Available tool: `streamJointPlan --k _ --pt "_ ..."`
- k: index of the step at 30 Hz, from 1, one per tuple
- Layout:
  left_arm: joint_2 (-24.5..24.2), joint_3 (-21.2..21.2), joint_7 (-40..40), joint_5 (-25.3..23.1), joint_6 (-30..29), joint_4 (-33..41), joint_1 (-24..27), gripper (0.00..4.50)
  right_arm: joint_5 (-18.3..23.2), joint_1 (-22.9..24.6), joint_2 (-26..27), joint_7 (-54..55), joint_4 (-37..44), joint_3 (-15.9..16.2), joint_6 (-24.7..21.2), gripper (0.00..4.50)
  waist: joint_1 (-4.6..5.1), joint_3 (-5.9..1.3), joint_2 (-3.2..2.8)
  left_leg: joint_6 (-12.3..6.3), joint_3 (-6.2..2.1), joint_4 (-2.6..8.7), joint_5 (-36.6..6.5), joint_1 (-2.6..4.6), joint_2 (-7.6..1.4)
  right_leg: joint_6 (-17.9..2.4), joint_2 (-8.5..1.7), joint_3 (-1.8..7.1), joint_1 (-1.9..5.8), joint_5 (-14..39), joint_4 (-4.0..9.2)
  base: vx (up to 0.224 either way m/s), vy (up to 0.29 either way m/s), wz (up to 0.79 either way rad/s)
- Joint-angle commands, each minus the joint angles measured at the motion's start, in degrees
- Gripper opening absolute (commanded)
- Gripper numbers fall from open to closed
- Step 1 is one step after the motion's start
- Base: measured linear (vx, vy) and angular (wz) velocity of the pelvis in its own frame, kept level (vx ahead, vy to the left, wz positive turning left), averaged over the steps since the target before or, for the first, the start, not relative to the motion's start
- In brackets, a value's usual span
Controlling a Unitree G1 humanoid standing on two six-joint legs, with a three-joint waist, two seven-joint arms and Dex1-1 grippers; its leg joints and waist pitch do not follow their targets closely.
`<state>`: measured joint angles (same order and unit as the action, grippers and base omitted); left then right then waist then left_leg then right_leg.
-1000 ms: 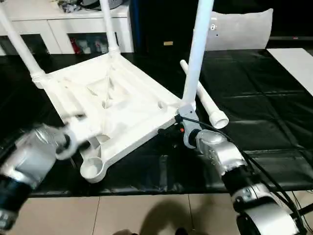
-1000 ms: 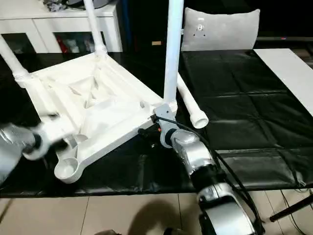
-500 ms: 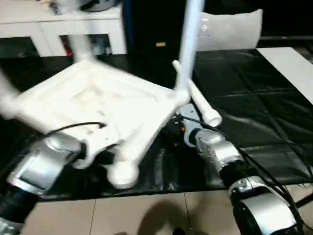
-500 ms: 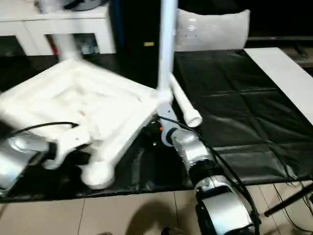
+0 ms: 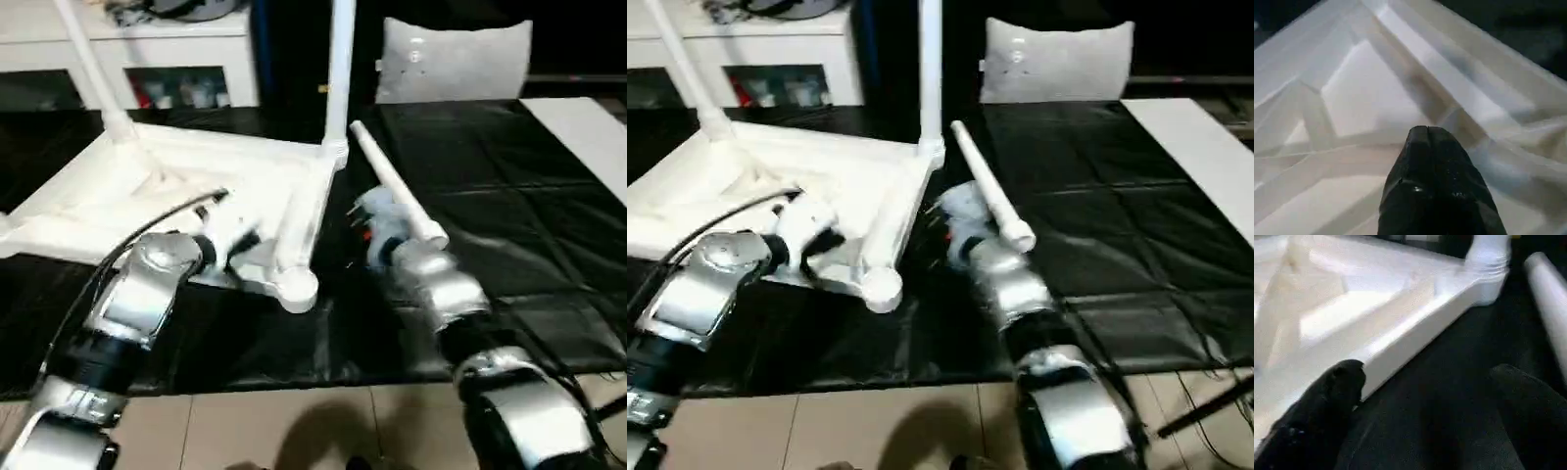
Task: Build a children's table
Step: Rotate table base
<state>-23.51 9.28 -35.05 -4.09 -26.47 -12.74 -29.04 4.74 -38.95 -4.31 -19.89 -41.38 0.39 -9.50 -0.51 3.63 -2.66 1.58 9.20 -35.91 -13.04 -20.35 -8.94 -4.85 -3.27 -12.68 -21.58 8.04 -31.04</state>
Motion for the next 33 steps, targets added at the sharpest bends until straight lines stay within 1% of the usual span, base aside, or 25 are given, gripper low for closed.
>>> streamJointPlan --k 1,3,4,5,6,7,8,10,11,13,15,17,18,20,21,23,24,25,27,28,29,30,31,32,33 --pt "0.7 -2.0 1.3 2.0 2.1 0.0 0.5 0.05 1.4 1.4 -0.4 0.3 4.2 -0.9 -0.3 4.5 -0.39 -4.35 -0.09 -4.28 -2.84 4.14 -6.2 -0.12 -5.61 2.5 -7.99 5.56 3.42 19.3 4.0 0.0 0.0 0.0" --pt "0.7 -2.0 1.3 2.0 2.1 0.0 0.5 0.05 1.4 1.4 -0.4 0.3 4.2 -0.9 -0.3 4.5 -0.41 -4.46 -0.13 -4.91 -2.88 4.1 -5.2 -0.22 -5.8 1.7 -7.98 5.66 3.33 17.5 3.58 0.0 0.0 0.0" --pt "1.6 -3.6 0.3 4.6 5.5 2.3 1.8 0.05 2.0 3.3 -1.4 1.7 9.4 -2.5 -3.5 4.5 -0.33 -3.43 0.59 -5.69 -2.76 4.38 -5.0 -0.44 -5.75 1.7 -7.95 5.86 2.97 17.2 3.94 0.0 0.0 0.0" --pt "1.7 -3.8 0.0 4.9 5.8 2.7 2.0 0.05 2.0 3.4 -1.6 1.9 10.1 -2.7 -4.2 4.5 -0.33 -3.43 0.59 -5.69 -2.76 4.38 -5.0 -0.44 -5.75 1.7 -7.95 5.86 2.97 17.2 3.94 0.0 0.0 0.0" --pt "2.1 -4.5 -0.9 6.3 5.8 4.2 2.3 0.05 2.1 3.6 -2.3 2.1 11.5 -2.9 -6.3 4.5 -0.42 -3.58 0.28 -5.67 -2.75 4.35 -5.0 -0.35 -5.89 1.6 -7.99 5.88 3.11 17.7 3.78 0.0 0.0 0.0" --pt "2.4 -4.9 -1.1 6.9 5.4 4.8 2.3 0.05 1.9 3.4 -2.7 2.3 11.9 -2.9 -7.5 4.5 -0.34 -3.29 0.49 -5.71 -2.73 4.45 -5.2 -0.36 -5.93 1.5 -7.88 5.84 2.95 17.8 3.81 0.0 0.0 0.0" --pt "2.8 -5.3 -1.0 7.4 4.9 5.3 2.1 0.33 1.1 3.0 -3.2 2.5 11.9 -2.5 -7.6 4.5 -0.39 -3.13 0.44 -5.6 -2.74 4.48 -5.6 -0.19 -6.0 1.5 -7.74 5.79 2.83 18.2 3.86 0.0 0.0 0.0" --pt "3.5 -6.1 -1.0 8.6 3.8 6.2 1.8 0.42 0.5 2.4 -3.9 2.1 12.1 -2.1 -7.7 4.5 -0.26 -2.56 0.51 -5.17 -2.64 4.6 -7.6 -0.11 -5.85 1.8 -7.78 5.7 2.75 19.9 4.22 0.0 0.0 0.0" --pt "3.6 -6.1 -1.3 9.1 3.3 6.7 1.8 0.44 -0.7 1.8 -4.8 1.6 11.6 -1.2 -6.8 4.5 -0.24 -2.55 0.66 -5.07 -2.6 4.58 -8.0 -0.11 -5.72 2.0 -7.81 5.68 2.8 20.5 4.37 0.0 0.0 0.0" --pt "3.2 -5.2 -2.0 9.1 3.1 7.9 2.2 0.78 0.4 0.1 -5.5 1.1 10.9 -2.2 -9.0 4.5 -0.01 -1.77 0.92 -4.91 -2.65 4.7 -9.5 -0.05 -5.46 3.0 -7.75 5.52 2.77 23.7 4.87 0.0 0.0 0.0" --pt "3.2 -4.9 -2.1 9.3 3.1 8.5 2.6 0.83 0.6 -1.0 -5.6 2.1 9.9 -2.9 -8.4 4.5 0.14 -1.69 0.93 -4.9 -2.67 4.63 -9.6 -0.02 -5.44 3.2 -7.72 5.45 2.82 24.3 4.93 0.0 0.0 0.0" --pt "3.4 -4.5 -2.7 10.2 2.8 10.0 2.9 1.03 0.1 -4.0 -6.2 3.7 6.9 -3.5 -7.7 4.5 0.32 -1.24 1.02 -4.89 -2.77 4.68 -9.2 -0.03 -5.56 3.1 -7.71 5.48 2.63 24.1 4.83 0.0 0.0 0.0" --pt "3.4 -4.4 -3.2 10.8 2.1 11.2 3.1 1.03 -0.3 -6.3 -6.7 5.0 4.1 -3.8 -8.3 4.5 0.4 -0.71 1.06 -5.24 -2.92 4.79 -8.6 -0.22 -5.84 2.1 -7.84 5.72 2.55 22.3 4.42 0.0 0.0 0.0" --pt "3.5 -4.4 -3.7 11.4 1.2 12.4 3.2 1.25 -0.3 -9.0 -7.3 4.9 0.4 -4.0 -10.3 4.5 0.42 -0.87 0.89 -5.8 -3.0 4.67 -6.7 -0.21 -6.05 0.2 -7.8 6.04 2.59 18.4 3.61 0.0 0.0 0.0" --pt "3.4 -4.2 -4.2 11.7 0.7 13.2 3.4 1.29 -0.5 -10.6 -7.7 4.8 -2.0 -4.1 -10.7 4.5 0.34 -0.82 0.97 -6.52 -2.95 4.57 -4.8 -0.5 -6.02 -1.1 -7.91 6.31 2.6 15.1 2.94 0.0 0.0 0.0" --pt "2.9 -3.6 -5.0 12.1 -0.2 14.5 3.7 1.37 -0.8 -13.4 -8.4 4.2 -6.8 -4.3 -10.1 4.5 0.31 -0.72 1.29 -7.65 -2.85 4.46 -2.6 -0.99 -5.77 -2.1 -7.98 6.53 2.74 11.9 2.33 0.0 0.0 0.0" --pt "2.7 -3.3 -5.3 12.1 -0.5 15.0 3.9 1.48 -0.9 -14.7 -8.7 3.9 -8.9 -4.3 -9.4 4.5 0.21 -0.86 1.21 -9.07 -2.69 4.34 -0.3 -1.16 -5.64 -3.3 -7.93 6.63 2.78 9.0 1.88 0.0 0.0 0.0" --pt "2.5 -3.1 -5.4 12.3 -1.4 16.2 4.1 1.61 -1.3 -16.6 -9.2 4.2 -12.3 -4.4 -9.2 4.5 0.12 -0.63 1.32 -10.09 -2.69 4.35 1.0 -1.17 -5.82 -4.3 -7.85 6.68 2.55 7.4 1.46 0.0 0.0 0.0" --pt "2.2 -3.2 -5.3 12.5 -2.1 17.1 4.3 1.73 -2.4 -18.1 -9.7 4.6 -14.9 -3.7 -8.3 4.5 -0.01 -0.77 1.3 -11.24 -2.74 3.98 3.6 -1.22 -5.93 -5.4 -7.82 6.79 2.47 4.3 0.71 0.0 0.0 0.0" --pt "1.5 -3.2 -5.8 12.6 -2.6 17.9 4.3 1.73 -3.2 -19.6 -10.1 4.9 -17.5 -3.2 -7.6 4.5 -0.08 -0.3 1.73 -12.58 -2.66 3.87 5.5 -1.59 -5.78 -6.0 -7.75 6.94 2.08 1.5 0.3 0.0 0.0 0.0" --pt "0.9 -3.2 -6.2 12.6 -3.0 18.7 4.4 1.97 -3.6 -20.6 -10.3 4.8 -19.4 -3.0 -7.2 4.5 -0.04 -0.13 1.73 -12.98 -2.62 3.92 5.4 -1.63 -5.81 -6.5 -7.72 6.97 2.02 1.5 0.14 0.0 0.0 0.0" --pt "0.3 -3.2 -6.4 12.7 -3.3 19.3 4.6 1.97 -3.6 -21.8 -10.3 4.8 -21.5 -3.1 -7.2 4.5 -0.06 0.01 1.84 -13.4 -2.53 3.82 4.9 -1.67 -5.57 -6.5 -7.78 6.96 2.16 2.2 0.14 0.0 0.0 0.0" --pt "-0.1 -3.2 -6.5 12.8 -3.8 20.1 4.7 2.06 -4.0 -22.6 -10.4 5.3 -23.1 -3.0 -7.2 4.5 -0.01 0.45 2.23 -13.25 -2.38 3.86 3.8 -1.86 -5.37 -6.4 -7.87 7.02 2.12 4.1 0.54 0.0 0.0 0.0" --pt "-0.3 -3.2 -6.5 13.0 -4.3 20.7 4.8 2.12 -4.2 -23.2 -10.4 5.6 -24.2 -3.0 -7.2 4.5 -0.11 0.73 2.12 -12.39 -2.25 3.8 2.5 -1.89 -5.1 -6.1 -7.85 7.04 2.12 6.6 0.76 0.0 0.0 0.0" --pt "-0.7 -3.2 -6.5 12.8 -4.5 21.1 4.8 2.12 -4.7 -23.7 -10.5 6.1 -25.5 -2.7 -7.2 4.5 -0.09 1.03 2.46 -12.14 -2.08 3.87 1.7 -1.83 -5.05 -5.6 -7.77 7.05 2.0 8.2 1.18 0.0 0.0 0.0"
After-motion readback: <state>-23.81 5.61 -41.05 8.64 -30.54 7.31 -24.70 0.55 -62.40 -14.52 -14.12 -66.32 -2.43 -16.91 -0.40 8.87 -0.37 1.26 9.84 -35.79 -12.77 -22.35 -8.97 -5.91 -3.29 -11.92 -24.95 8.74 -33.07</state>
